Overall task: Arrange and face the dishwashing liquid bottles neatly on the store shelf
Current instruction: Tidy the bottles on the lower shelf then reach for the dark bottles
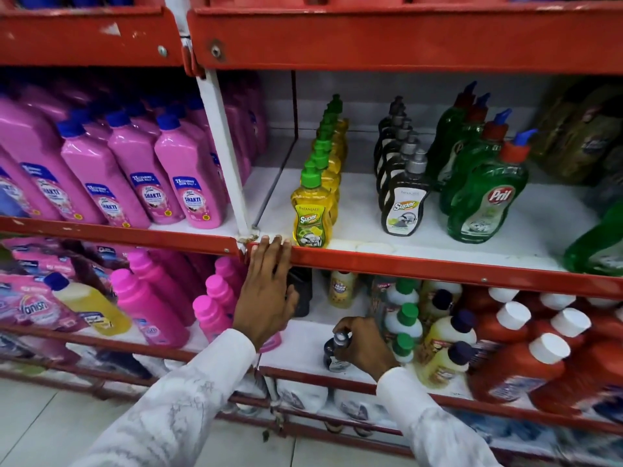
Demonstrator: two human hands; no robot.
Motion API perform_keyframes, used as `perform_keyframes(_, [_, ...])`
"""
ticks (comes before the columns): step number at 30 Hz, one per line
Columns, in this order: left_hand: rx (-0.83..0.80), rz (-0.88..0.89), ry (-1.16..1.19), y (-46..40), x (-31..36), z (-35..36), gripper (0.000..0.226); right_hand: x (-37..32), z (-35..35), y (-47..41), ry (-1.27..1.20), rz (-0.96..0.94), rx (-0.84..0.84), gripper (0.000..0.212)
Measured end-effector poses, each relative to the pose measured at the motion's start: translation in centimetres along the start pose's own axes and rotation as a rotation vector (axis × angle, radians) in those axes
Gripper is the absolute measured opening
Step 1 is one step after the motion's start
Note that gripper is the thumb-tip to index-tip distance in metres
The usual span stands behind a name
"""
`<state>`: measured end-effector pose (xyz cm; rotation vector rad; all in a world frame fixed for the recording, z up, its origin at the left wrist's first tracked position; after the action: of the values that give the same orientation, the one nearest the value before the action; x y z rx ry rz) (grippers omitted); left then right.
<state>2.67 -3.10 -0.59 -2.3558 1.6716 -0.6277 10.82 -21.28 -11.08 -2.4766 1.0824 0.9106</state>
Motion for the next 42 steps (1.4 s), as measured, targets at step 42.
perform_keyframes(42, [0.118, 0.407, 0.242, -2.3, 13.6, 0.5, 0.048, -8.6, -25.3, -1.0, -0.083, -0.144, 0.638, 0.049])
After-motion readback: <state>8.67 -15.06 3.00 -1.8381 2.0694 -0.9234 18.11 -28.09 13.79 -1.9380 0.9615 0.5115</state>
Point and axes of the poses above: each hand's wrist, its own y-axis away from the middle knuckle, its own z-axis out of the palm, x = y × z, the point moved 3 cm from there along -y, towards the middle knuckle, and after that the axes turned 9 degrees about -z, right-handed, at the moved point
